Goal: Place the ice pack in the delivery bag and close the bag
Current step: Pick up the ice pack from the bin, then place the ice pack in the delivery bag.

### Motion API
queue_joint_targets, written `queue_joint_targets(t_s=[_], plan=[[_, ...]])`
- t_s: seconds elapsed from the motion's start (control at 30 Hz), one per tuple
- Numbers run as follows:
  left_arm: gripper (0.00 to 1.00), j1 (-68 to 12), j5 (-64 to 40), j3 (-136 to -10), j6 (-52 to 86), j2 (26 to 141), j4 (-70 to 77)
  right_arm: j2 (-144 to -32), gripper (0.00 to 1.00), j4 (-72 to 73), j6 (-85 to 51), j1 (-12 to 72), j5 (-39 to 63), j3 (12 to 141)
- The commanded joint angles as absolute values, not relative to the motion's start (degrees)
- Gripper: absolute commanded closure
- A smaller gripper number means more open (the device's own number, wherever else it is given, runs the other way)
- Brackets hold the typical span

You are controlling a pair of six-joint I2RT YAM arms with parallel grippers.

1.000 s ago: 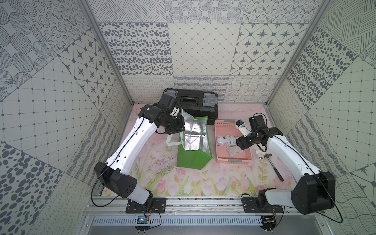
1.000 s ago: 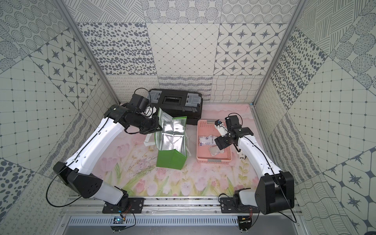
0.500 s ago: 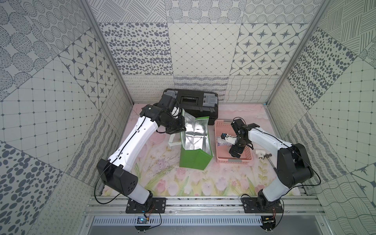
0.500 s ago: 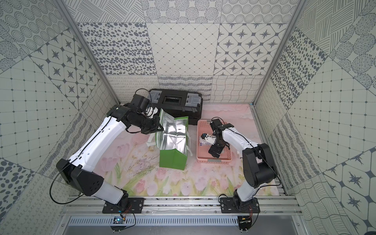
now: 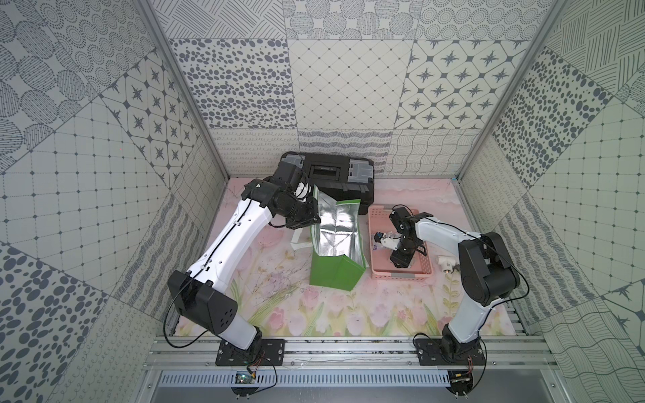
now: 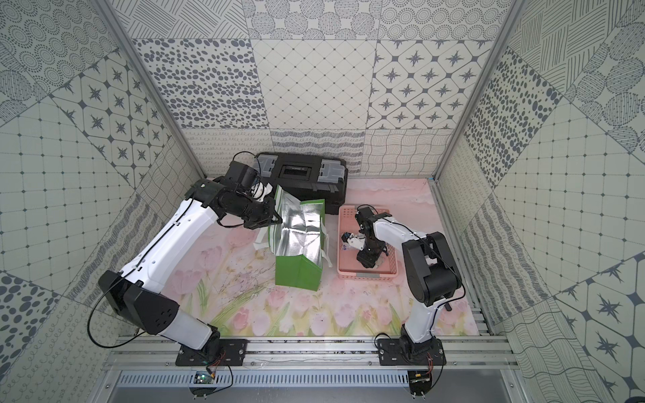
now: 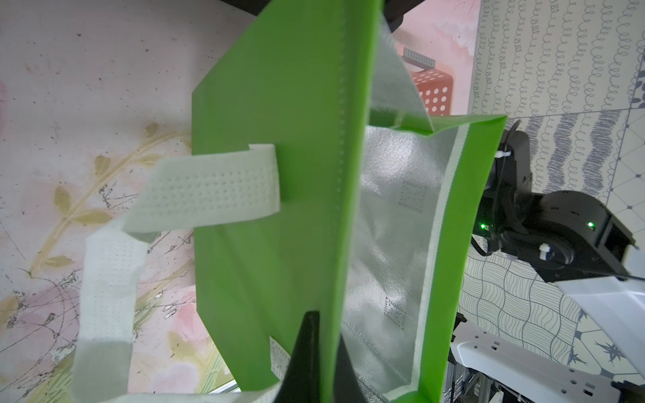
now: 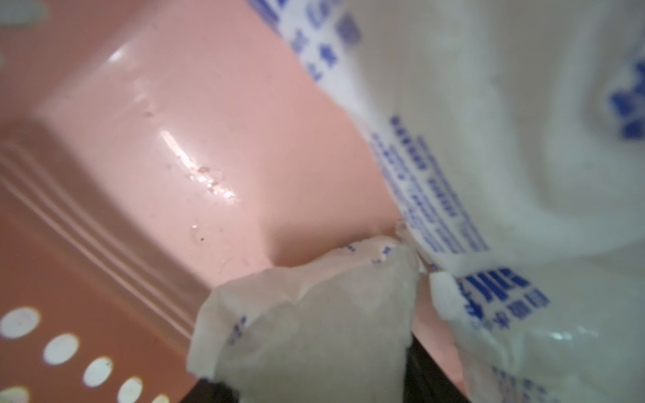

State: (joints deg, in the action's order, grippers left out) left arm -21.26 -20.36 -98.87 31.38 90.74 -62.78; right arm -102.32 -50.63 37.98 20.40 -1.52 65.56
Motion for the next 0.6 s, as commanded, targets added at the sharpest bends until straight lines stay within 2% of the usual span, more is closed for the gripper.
queue_joint_targets(t_s=[0.0, 0.1, 0.27, 0.4, 0.57], plan=[[1.00, -21.00, -21.51, -98.79, 30.85, 90.78, -61.52, -98.76, 0.55, -48.22, 35.70, 19.95, 0.62, 64.60], [1.00, -20.99, -22.65, -98.66, 30.85, 90.79, -61.10, -93.96, 0.64, -47.74, 32.30, 18.97, 2.45, 65.57], [1.00, -20.97, -25.25, -98.20, 31.74, 91.01, -59.93, -81.14, 0.67, -45.55, 21.52, 17.49, 9.39, 70.43], [1.00, -20.95, -26.99, -97.66, 32.55, 91.31, -58.72, -72.08, 0.71, -37.27, 9.41, 18.37, 16.60, 73.92], [1.00, -20.93, -28.47, -97.89, 32.70, 92.49, -58.05, -71.18, 0.72, -28.83, -0.24, 24.76, 19.61, 79.70]])
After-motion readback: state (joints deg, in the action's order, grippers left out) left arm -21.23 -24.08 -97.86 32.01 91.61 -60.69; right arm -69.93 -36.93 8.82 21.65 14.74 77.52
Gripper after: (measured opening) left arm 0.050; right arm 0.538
